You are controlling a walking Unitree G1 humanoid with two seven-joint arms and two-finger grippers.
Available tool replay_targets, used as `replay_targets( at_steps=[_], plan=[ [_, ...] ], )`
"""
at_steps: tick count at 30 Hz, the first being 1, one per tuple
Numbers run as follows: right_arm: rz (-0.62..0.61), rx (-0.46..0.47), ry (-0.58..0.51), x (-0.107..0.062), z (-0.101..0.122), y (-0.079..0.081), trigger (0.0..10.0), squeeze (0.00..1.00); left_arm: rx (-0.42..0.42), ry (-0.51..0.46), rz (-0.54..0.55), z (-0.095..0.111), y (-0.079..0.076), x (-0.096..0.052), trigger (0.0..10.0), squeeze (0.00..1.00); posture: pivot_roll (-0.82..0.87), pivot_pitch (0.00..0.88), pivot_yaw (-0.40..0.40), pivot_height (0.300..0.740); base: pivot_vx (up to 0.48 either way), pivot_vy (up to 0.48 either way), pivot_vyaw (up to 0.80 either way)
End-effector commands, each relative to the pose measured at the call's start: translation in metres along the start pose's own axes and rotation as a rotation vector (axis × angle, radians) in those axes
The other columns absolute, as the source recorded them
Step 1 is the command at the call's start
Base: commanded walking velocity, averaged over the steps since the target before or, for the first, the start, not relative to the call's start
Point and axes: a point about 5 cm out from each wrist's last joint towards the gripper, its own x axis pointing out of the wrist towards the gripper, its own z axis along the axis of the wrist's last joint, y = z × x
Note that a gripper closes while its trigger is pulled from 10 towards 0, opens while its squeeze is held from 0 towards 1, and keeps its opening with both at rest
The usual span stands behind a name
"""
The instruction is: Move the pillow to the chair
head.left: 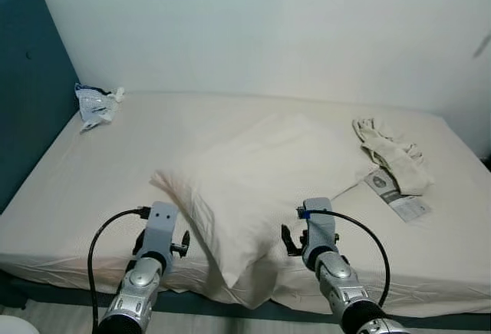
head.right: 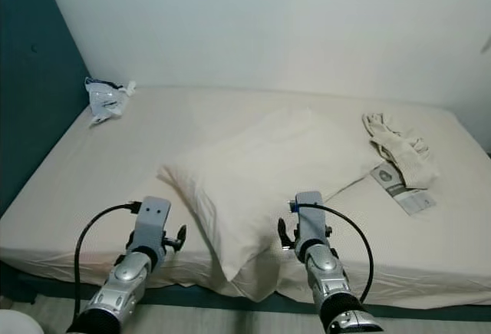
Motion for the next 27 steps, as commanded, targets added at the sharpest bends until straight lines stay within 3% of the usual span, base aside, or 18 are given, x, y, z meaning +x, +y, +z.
replay_targets(
  at_steps=[1, 13, 18, 20, 24, 26, 27],
  plan=[
    [-0.007, 0.002, 0.003, -0.001, -0.003, -0.001, 10.0, 0.00, -0.016, 0.033, 0.005, -0.008, -0.001, -0.002, 10.0, 0.00, -0.03, 0.029, -0.039, 0.740, 0.000, 0.000, 0.00],
    [0.015, -0.036, 0.006, -0.002, -0.003, -0.003, 10.0, 0.00, -0.036, 0.062, 0.045, -0.011, 0.004, -0.001, 10.0, 0.00, -0.04, 0.057, -0.028, 0.740, 0.000, 0.000, 0.00],
    [0.035, -0.088, 0.004, -0.002, -0.003, -0.006, 10.0, 0.00, -0.145, 0.105, 0.105, -0.020, 0.008, -0.002, 10.0, 0.00, -0.05, 0.073, -0.033, 0.740, 0.000, 0.000, 0.00],
    [0.059, -0.122, -0.004, -0.003, -0.003, -0.008, 10.0, 0.00, -0.127, 0.111, 0.121, -0.021, 0.007, -0.003, 10.0, 0.00, -0.02, 0.081, -0.033, 0.740, 0.000, 0.000, 0.00],
    [0.067, -0.106, -0.024, -0.003, 0.000, -0.009, 10.0, 0.00, -0.094, 0.082, 0.095, -0.016, 0.003, -0.002, 10.0, 0.00, 0.00, 0.080, -0.034, 0.740, 0.000, 0.000, 0.00],
    [0.070, -0.110, 0.014, -0.002, -0.005, -0.002, 10.0, 0.00, -0.050, 0.100, 0.073, -0.019, 0.005, -0.002, 10.0, 0.00, 0.02, 0.078, -0.043, 0.740, 0.000, 0.000, 0.00],
    [0.046, -0.064, 0.048, -0.001, -0.008, 0.000, 10.0, 0.00, -0.051, 0.111, 0.073, -0.020, 0.005, -0.001, 10.0, 0.00, 0.02, 0.080, -0.052, 0.740, 0.000, 0.000, 0.00]
  ],
)
